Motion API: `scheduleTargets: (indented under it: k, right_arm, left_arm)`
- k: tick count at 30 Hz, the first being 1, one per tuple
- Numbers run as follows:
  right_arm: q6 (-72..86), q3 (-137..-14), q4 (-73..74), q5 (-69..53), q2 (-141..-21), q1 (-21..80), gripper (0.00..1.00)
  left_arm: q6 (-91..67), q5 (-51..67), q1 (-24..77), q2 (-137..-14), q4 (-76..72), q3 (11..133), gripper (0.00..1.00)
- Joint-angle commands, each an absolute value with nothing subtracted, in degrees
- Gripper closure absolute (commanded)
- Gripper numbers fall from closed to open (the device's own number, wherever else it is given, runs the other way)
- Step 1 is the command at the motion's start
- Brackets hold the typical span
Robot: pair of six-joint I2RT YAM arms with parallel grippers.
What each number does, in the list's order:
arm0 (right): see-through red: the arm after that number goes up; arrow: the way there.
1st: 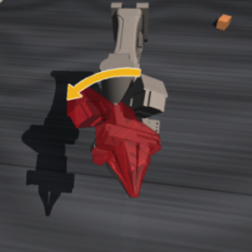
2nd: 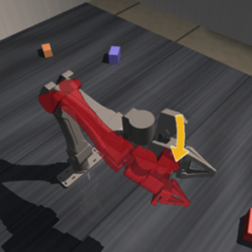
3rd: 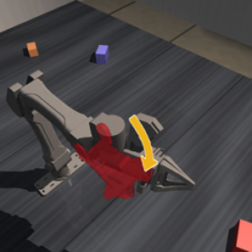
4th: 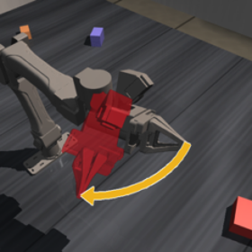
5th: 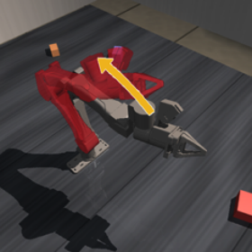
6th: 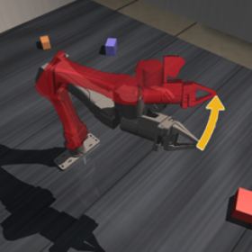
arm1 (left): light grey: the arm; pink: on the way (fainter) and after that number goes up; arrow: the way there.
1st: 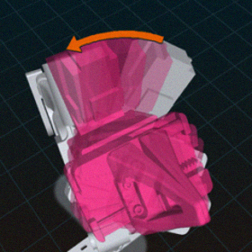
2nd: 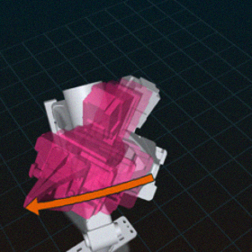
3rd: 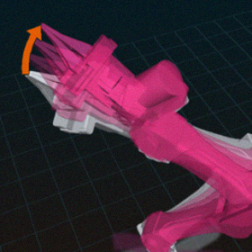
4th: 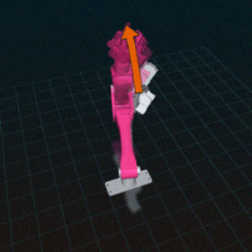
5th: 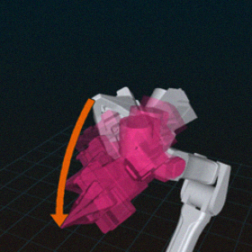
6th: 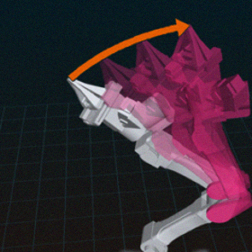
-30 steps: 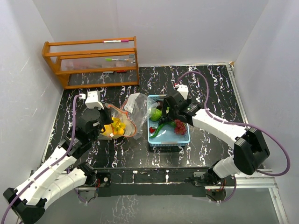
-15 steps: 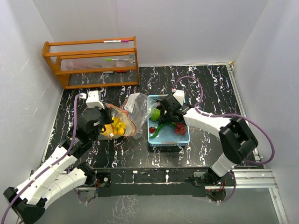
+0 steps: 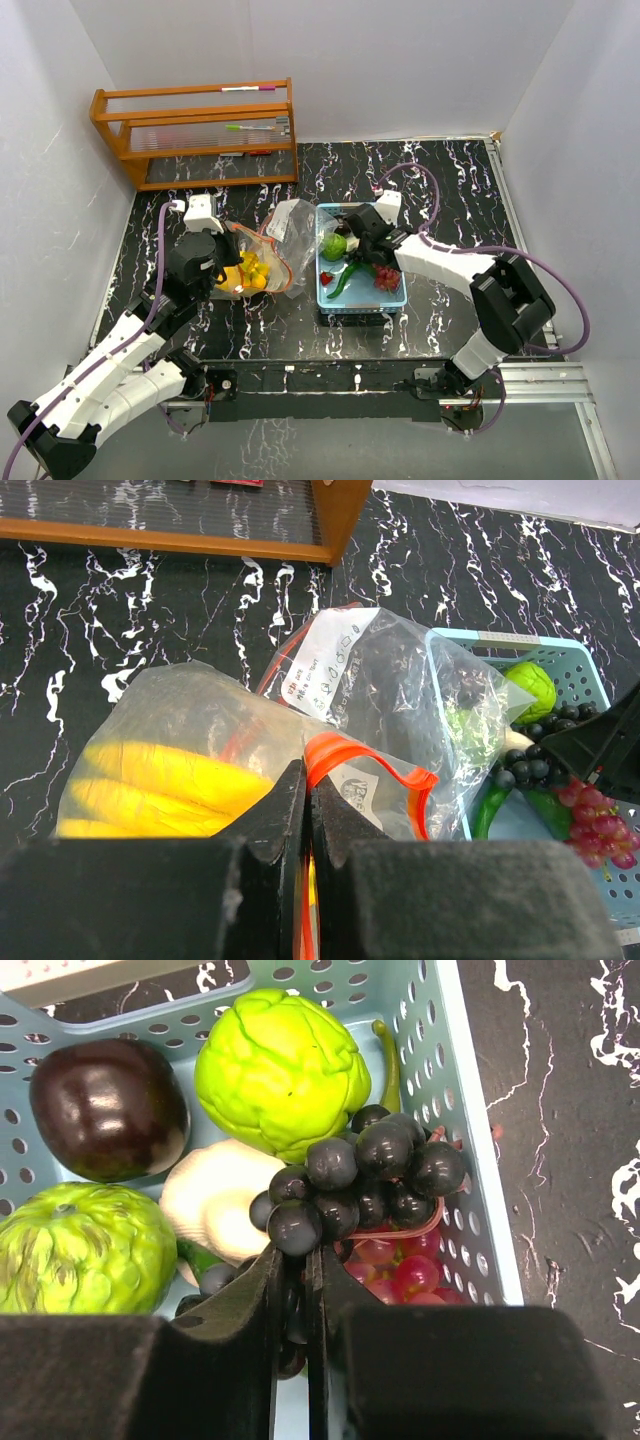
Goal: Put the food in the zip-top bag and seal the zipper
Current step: Pick up the fake fruit from the bin, then place the fake fruit in the zipper food storage bag.
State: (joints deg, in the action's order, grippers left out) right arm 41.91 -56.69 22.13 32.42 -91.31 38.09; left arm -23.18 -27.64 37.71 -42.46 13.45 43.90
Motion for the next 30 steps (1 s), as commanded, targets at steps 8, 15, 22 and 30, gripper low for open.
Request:
scheduleTargets:
  k: [8,15,22,30]
  right_arm:
    - [31.1,-57.7,19.6,22.3,-71.9,38.0,0.92]
    - [25.8,-56.9,17.8,10.8,-62.7,38.0,0.92]
    - [22.9,-54.8,12.7,-7.4,-56.9,38.1,0.92]
    - [22.6,-50.8,0.1,-31.9,-56.3,38.6,0.92]
  left_arm:
    - [-23.7,-26.5,37.9,-44.1,10.9,48.2,1.00]
    - [-23.6,-26.3,37.9,-45.0,8.8,49.7,1.00]
    - [-24.2,-24.6,37.9,-48.7,6.3,48.5,1.00]
    - [-25.3,-22.6,37.9,-50.3,5.4,47.9,1.00]
